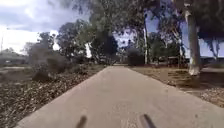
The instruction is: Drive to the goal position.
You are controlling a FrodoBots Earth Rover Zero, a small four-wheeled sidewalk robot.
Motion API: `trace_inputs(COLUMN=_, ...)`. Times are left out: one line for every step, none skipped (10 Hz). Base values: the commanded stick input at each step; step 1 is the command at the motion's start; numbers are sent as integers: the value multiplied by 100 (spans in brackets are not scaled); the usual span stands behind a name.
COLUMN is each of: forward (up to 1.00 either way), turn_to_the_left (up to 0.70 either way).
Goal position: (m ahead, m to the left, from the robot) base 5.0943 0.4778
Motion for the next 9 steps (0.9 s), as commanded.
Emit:
trace_inputs(forward=100, turn_to_the_left=-24)
trace_inputs(forward=100, turn_to_the_left=-34)
trace_inputs(forward=100, turn_to_the_left=-3)
trace_inputs(forward=100, turn_to_the_left=0)
trace_inputs(forward=100, turn_to_the_left=0)
trace_inputs(forward=100, turn_to_the_left=0)
trace_inputs(forward=100, turn_to_the_left=0)
trace_inputs(forward=100, turn_to_the_left=0)
trace_inputs(forward=100, turn_to_the_left=-33)
